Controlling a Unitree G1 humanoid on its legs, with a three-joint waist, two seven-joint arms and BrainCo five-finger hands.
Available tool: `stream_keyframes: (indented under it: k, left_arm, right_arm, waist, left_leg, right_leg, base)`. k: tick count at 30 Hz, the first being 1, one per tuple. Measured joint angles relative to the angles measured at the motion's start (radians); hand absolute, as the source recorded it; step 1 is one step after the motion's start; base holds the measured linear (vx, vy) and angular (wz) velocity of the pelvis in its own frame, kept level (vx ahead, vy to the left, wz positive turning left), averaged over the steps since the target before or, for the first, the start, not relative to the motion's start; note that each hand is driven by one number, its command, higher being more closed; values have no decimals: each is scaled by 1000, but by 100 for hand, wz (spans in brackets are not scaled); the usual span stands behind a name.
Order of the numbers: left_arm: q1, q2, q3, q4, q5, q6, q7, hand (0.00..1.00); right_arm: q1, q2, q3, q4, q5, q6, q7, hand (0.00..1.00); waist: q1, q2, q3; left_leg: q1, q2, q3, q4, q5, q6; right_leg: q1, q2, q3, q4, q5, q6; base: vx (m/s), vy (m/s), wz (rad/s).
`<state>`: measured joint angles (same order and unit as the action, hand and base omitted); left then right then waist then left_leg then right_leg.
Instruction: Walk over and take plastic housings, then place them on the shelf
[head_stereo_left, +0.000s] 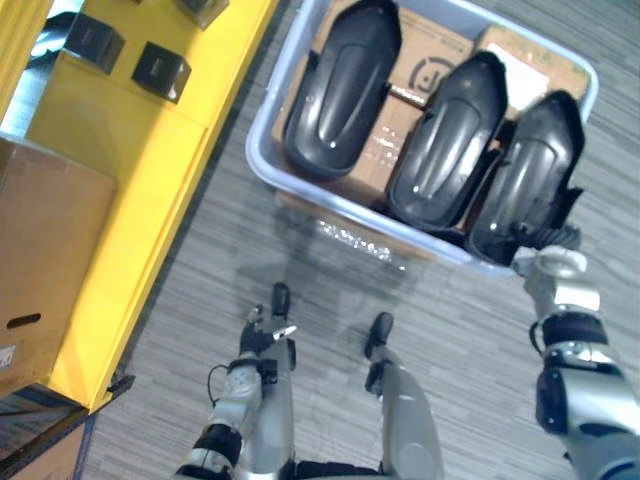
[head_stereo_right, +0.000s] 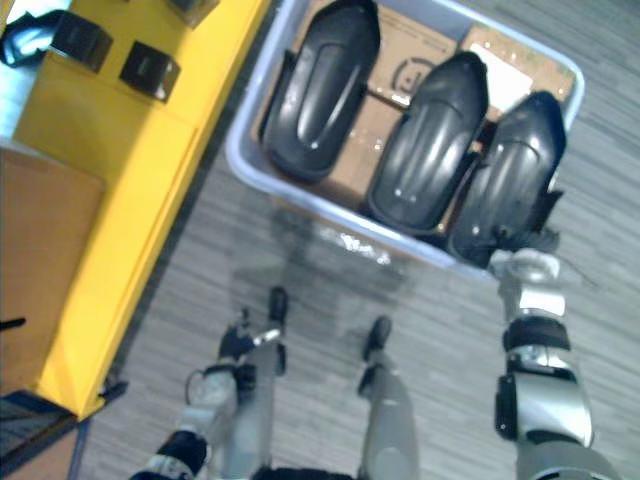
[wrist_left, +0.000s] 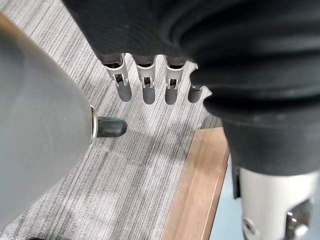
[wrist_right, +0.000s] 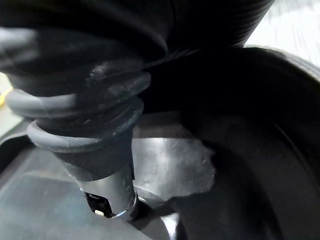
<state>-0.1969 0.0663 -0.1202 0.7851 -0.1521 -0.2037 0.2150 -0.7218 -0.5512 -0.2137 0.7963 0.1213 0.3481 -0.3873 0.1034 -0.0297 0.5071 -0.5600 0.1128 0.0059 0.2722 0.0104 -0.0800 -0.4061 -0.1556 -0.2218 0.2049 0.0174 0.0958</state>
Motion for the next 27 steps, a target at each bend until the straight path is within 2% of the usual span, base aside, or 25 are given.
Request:
stream_keyframes:
  k: [5,12,16,18,22,27]
  left_arm:
    - [0,-2,0,0,-8,-12,0,0]
    - [1,-2,0,-3,-14,-16,0,0]
    - [19,-2,0,-22,-94,-31,-3,0]
    - [30,3,20,-31,-208,-33,-3,0]
    - [46,7,80,-65,-331,-33,3,0]
    - [54,42,143,-210,-360,-33,70,0]
  right_arm:
    - [-19,0,0,9,-89,14,-2,100]
    - [-31,-1,4,26,-138,19,-13,100]
    - [-29,-5,11,18,-140,2,-39,100]
    - [-19,-11,30,-4,-146,-14,-60,100]
    - [27,-11,30,-53,-146,-21,-107,100]
    - [77,-15,1,-134,-145,-20,-168,100]
  waist:
    - [5,0,0]
    - [9,-1,0]
    - [8,-1,-1]
    - [7,-2,0]
    - [6,-8,-3]
    - [-5,-10,-4]
  left_leg:
    - [-1,-1,1,0,1,2]
    - [-3,0,2,-1,4,1]
    - [2,0,2,-4,4,1]
    - [18,-1,2,-17,8,-1]
    - [79,-3,1,-64,23,-5]
    - [165,-10,2,-162,65,-8]
  right_leg:
    - [-8,-7,-2,18,-8,0]
    - [-13,-9,-7,27,-13,4]
    - [-8,-9,-7,24,-13,4]
    - [9,-9,-10,16,-12,5]
    - [62,-9,-23,-5,-12,5]
    - [115,-9,-27,-31,-13,6]
  base:
    - [-18,5,3]
    - [-3,0,-1]
    - [38,0,0]
    - [43,2,4]
    - [43,-3,8]
    - [26,-6,4]
